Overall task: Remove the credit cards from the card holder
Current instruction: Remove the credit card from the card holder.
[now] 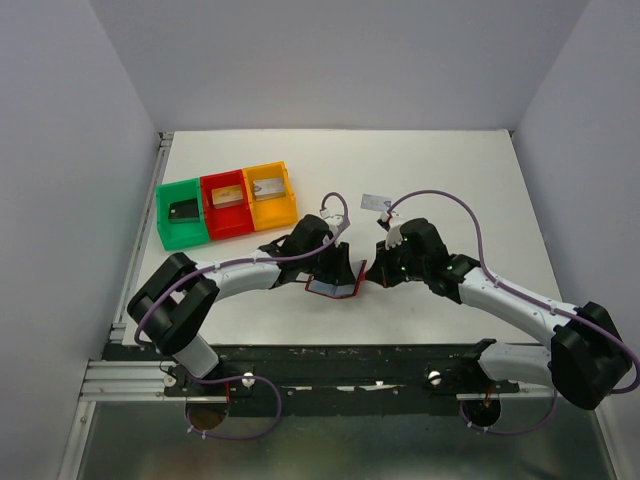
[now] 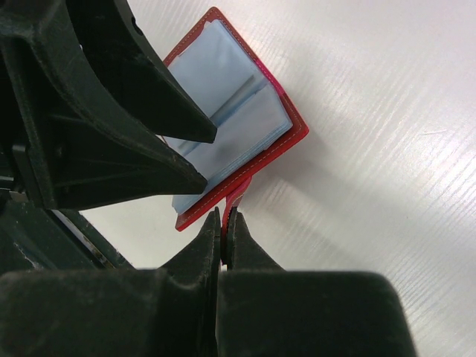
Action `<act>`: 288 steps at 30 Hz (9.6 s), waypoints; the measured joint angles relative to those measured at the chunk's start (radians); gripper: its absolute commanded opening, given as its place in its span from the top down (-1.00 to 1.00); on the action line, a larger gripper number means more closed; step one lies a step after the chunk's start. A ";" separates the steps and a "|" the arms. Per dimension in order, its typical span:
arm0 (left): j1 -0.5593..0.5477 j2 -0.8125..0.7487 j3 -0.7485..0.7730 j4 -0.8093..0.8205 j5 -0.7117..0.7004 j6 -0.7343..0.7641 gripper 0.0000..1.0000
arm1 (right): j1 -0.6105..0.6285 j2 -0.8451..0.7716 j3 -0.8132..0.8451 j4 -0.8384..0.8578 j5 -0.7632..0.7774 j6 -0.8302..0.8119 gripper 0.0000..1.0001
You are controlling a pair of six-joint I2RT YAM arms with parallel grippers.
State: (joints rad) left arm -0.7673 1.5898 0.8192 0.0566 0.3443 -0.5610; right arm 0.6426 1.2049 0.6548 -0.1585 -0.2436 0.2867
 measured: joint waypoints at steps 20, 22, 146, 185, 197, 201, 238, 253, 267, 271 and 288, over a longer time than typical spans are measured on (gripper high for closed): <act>-0.001 0.005 0.002 -0.047 -0.088 -0.003 0.13 | 0.000 0.000 0.000 -0.001 0.000 0.000 0.99; -0.003 -0.007 0.002 -0.055 -0.115 -0.007 0.13 | 0.000 0.000 0.000 -0.001 0.000 0.000 0.99; 0.102 -0.019 -0.125 0.061 -0.274 -0.115 1.00 | -0.084 0.554 0.043 0.586 -0.251 0.595 0.04; 0.101 -0.097 -0.222 0.116 -0.290 -0.147 1.00 | -0.123 0.706 0.048 0.816 -0.464 0.634 -0.06; 0.084 -0.150 -0.223 0.067 -0.290 -0.147 0.97 | -0.093 0.639 0.048 0.669 -0.454 0.546 -0.11; 0.084 -0.177 -0.223 0.066 -0.290 -0.146 0.98 | -0.092 0.603 0.048 0.607 -0.428 0.522 -0.12; 0.084 -0.105 -0.221 0.077 -0.288 -0.147 1.00 | -0.062 0.542 0.003 0.606 -0.390 0.543 -0.08; 0.084 -0.105 -0.223 0.079 -0.288 -0.159 1.00 | -0.062 0.515 -0.013 0.571 -0.335 0.522 -0.14; 0.084 -0.105 -0.227 0.087 -0.288 -0.166 1.00 | -0.061 0.491 -0.018 0.551 -0.311 0.512 -0.21; 0.084 -0.105 -0.227 0.087 -0.288 -0.166 1.00 | -0.061 0.453 -0.029 0.550 -0.306 0.513 -0.23; 0.084 -0.105 -0.227 0.088 -0.288 -0.167 1.00 | -0.061 0.434 -0.030 0.521 -0.288 0.504 -0.23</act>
State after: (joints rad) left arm -0.6830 1.4849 0.5922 0.1448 0.0559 -0.7277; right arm 0.5812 1.6390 0.6250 0.3626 -0.5320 0.7910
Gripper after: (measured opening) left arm 0.025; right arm 0.613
